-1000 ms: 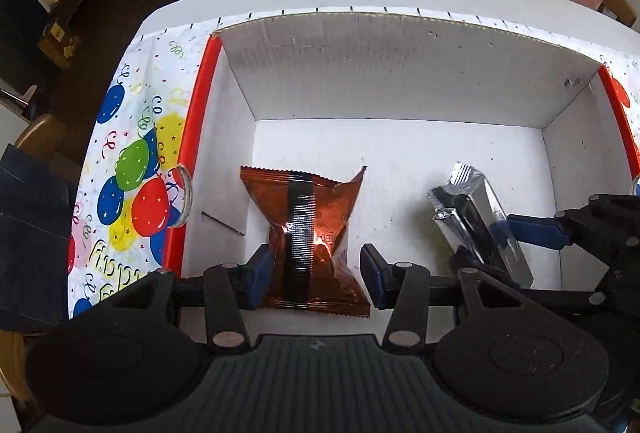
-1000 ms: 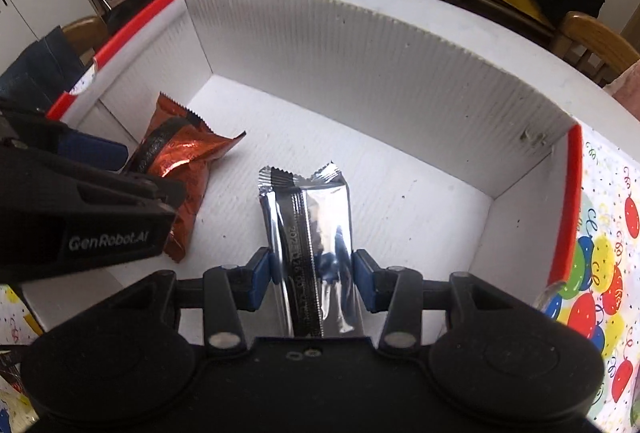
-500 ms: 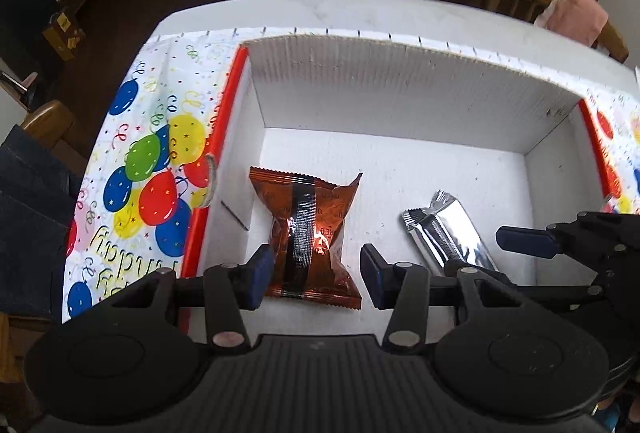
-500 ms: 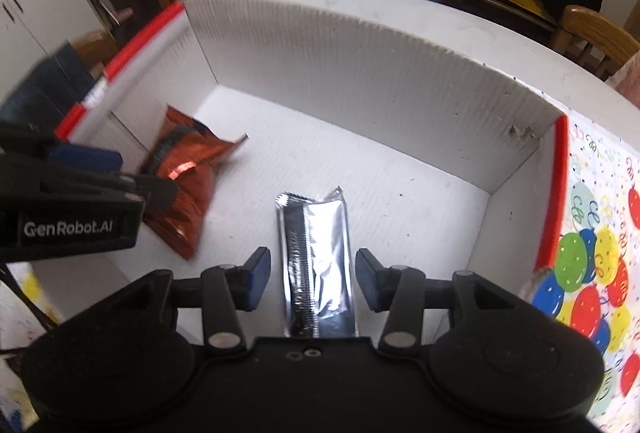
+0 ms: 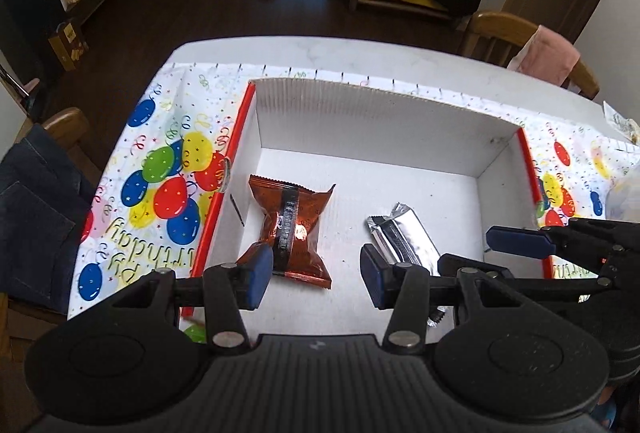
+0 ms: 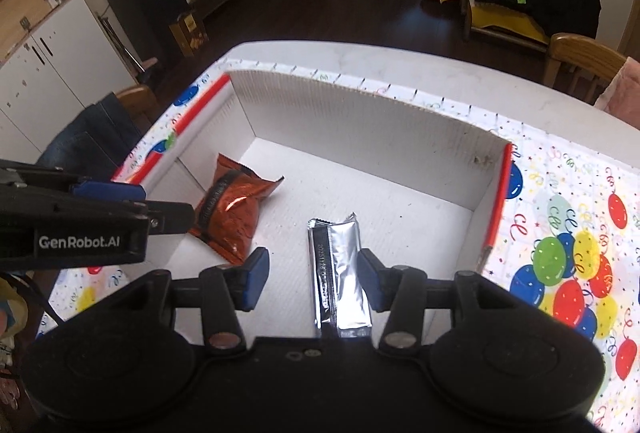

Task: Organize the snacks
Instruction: 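Open left gripper releasing wrapper while right gripper releases silver bar in box, then grasp cream pastry pack with left gripper while right gripper grasps red chip bag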

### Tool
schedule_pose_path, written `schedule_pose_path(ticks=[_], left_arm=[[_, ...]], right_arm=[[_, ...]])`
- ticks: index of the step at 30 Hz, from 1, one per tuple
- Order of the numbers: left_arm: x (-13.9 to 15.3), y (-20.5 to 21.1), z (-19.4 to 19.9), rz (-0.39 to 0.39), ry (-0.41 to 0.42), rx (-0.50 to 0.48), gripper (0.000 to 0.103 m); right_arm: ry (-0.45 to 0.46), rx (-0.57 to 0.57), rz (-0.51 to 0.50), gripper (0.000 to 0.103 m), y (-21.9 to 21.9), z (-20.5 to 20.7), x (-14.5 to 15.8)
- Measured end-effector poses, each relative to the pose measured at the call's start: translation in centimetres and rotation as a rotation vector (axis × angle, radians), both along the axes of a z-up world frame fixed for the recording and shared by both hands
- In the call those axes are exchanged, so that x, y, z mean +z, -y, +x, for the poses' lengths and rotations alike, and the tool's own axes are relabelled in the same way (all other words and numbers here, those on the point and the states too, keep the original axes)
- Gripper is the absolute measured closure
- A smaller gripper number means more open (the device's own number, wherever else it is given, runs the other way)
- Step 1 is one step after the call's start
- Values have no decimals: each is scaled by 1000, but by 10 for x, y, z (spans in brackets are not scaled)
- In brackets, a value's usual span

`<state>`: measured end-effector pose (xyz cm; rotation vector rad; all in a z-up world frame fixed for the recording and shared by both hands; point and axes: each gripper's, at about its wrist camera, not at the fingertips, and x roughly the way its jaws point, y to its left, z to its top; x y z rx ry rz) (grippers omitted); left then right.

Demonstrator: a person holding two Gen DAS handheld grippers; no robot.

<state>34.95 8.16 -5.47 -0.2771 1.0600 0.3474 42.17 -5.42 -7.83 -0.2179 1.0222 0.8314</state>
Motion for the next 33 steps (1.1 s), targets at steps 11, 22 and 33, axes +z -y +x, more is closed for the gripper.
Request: schedule_pose_path(ticks=[11, 22, 33], left_arm=[[36, 6, -53, -8, 108, -14, 51], [56, 3, -115, -16, 184, -73, 40], [55, -1, -177, -13, 228, -150, 27]], right_arm=[[66, -16, 82, 45, 16, -45, 36], [94, -91, 160, 33, 37, -104, 59], [141, -151, 191, 16, 52, -163, 56]])
